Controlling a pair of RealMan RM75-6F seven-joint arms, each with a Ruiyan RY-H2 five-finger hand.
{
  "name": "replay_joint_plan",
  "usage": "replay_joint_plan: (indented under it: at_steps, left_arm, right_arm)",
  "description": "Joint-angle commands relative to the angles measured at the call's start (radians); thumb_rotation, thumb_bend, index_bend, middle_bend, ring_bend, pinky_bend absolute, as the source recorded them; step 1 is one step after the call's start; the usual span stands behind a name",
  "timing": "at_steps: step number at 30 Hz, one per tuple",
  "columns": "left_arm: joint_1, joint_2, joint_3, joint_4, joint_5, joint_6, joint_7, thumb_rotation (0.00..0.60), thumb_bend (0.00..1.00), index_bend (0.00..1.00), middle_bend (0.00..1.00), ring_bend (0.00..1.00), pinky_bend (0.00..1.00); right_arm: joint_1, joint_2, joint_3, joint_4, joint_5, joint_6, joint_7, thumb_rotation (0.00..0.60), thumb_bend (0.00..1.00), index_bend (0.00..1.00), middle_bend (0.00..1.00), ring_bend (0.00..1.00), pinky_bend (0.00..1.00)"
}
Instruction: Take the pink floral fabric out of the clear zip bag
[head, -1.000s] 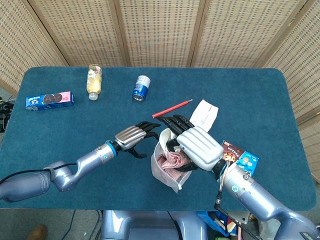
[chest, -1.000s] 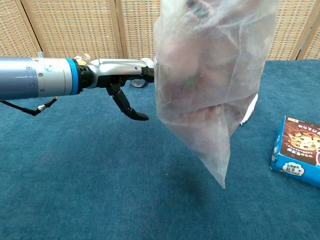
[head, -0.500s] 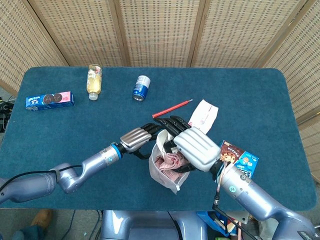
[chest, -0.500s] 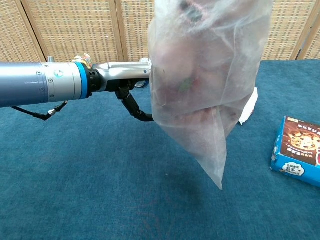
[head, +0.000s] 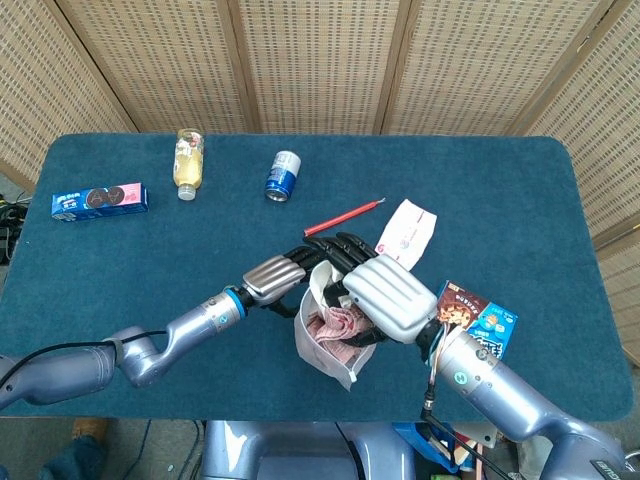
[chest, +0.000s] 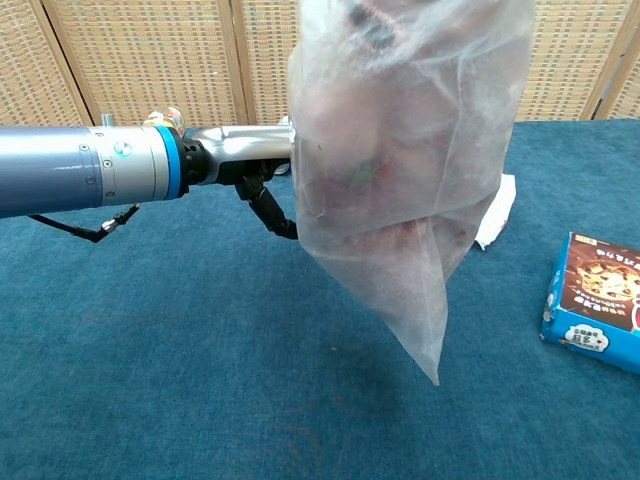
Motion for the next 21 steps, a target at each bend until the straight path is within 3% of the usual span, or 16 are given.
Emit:
replay_joint_plan:
  at_steps: [1,21]
  left_arm:
    - [0.000,0.000,0.000,0.000,-0.001,0.000,0.003,0.600,0.42,0.38,0.00,0.00,0.00]
    - [-0.011,-0.027,-0.008,0.003,-0.021,-0.016,0.043,0.600,0.43,0.41,0.00,0.00,0.00]
  right_arm:
    - [0.001,-0.002,-0.001,0.000,0.000,0.000,0.000,0.600,0.66,0.81,0.00,0.00,0.00]
    - [0.008,-0.006,-0.004,0.000,-0.002,0.000,0.001,0.600,0.66,0.81,0.00,0.00,0.00]
